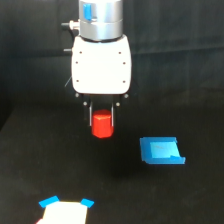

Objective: Pick up the red object from the table

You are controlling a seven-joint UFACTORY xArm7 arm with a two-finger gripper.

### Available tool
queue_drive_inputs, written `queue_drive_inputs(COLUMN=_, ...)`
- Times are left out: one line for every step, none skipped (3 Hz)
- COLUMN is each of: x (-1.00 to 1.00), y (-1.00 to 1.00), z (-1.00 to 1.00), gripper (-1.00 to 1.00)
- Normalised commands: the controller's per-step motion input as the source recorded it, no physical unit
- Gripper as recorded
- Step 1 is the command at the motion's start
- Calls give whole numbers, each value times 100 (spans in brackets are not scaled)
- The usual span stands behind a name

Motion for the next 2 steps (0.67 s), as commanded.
queue_drive_inputs(x=5, y=-25, z=20, gripper=-100)
queue_drive_inputs(x=30, y=-12, z=1, gripper=-81)
